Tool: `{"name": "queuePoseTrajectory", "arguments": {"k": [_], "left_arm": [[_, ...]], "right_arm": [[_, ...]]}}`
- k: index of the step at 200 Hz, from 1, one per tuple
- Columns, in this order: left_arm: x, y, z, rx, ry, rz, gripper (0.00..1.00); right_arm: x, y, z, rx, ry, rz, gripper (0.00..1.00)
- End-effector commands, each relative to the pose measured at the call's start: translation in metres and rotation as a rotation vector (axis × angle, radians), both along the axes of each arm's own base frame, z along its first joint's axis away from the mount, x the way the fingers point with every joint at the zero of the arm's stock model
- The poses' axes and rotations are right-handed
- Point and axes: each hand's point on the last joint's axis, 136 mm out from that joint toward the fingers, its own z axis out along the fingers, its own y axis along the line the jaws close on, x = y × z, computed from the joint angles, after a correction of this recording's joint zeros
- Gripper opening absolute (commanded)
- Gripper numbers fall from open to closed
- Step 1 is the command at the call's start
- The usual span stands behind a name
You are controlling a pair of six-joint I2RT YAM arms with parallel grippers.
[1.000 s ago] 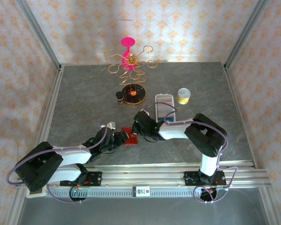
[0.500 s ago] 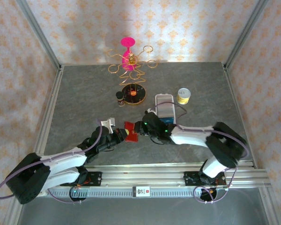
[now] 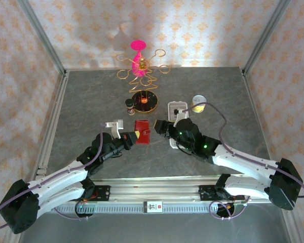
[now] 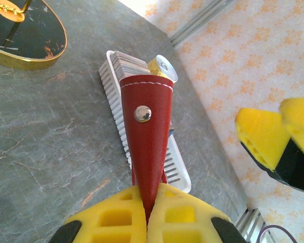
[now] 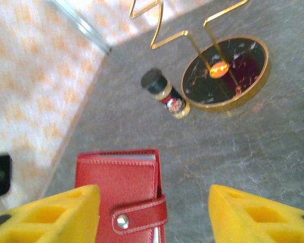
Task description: Put the credit cards into the card holder
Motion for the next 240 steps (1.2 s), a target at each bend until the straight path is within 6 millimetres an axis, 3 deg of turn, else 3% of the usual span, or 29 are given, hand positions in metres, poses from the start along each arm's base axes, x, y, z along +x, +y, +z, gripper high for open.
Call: {"name": "queuePoseTrajectory", "arguments": {"k": [1, 15, 75, 122, 177, 219, 240], "left_arm": [[0.003, -0.004, 0.024, -0.021, -0.072, -0.006, 0.0], [0.002, -0.006, 0.029, -0.043, -0.08, -0.016, 0.0], [-0.001, -0.008, 0.03, -0.067, -0.07, -0.028, 0.0], [-0.004, -0.01, 0.034, -0.101, -0.077, -0.041, 0.0], [-0.008, -0.012, 0.032, -0.12, -0.063, -0.061, 0.0], [-0.009, -0.011, 0.026, -0.106, -0.044, -0.06, 0.0], [-0.009, -0.01, 0.025, -0.102, -0.043, -0.05, 0.0]], "right_arm": [[-0.016, 0.031, -0.015, -0.092, 0.076, 0.188, 0.46], [-0.02, 0.041, -0.024, -0.121, 0.116, 0.208, 0.4], [-0.024, 0.067, -0.036, -0.087, 0.155, 0.282, 0.43], [-0.019, 0.065, -0.055, -0.128, 0.186, 0.251, 0.48], [-0.008, 0.062, -0.052, -0.12, 0.164, 0.18, 0.5], [0.008, 0.039, -0.063, -0.21, 0.141, 0.048, 0.38], [0.012, 0.026, -0.073, -0.267, 0.145, -0.005, 0.24]]}}
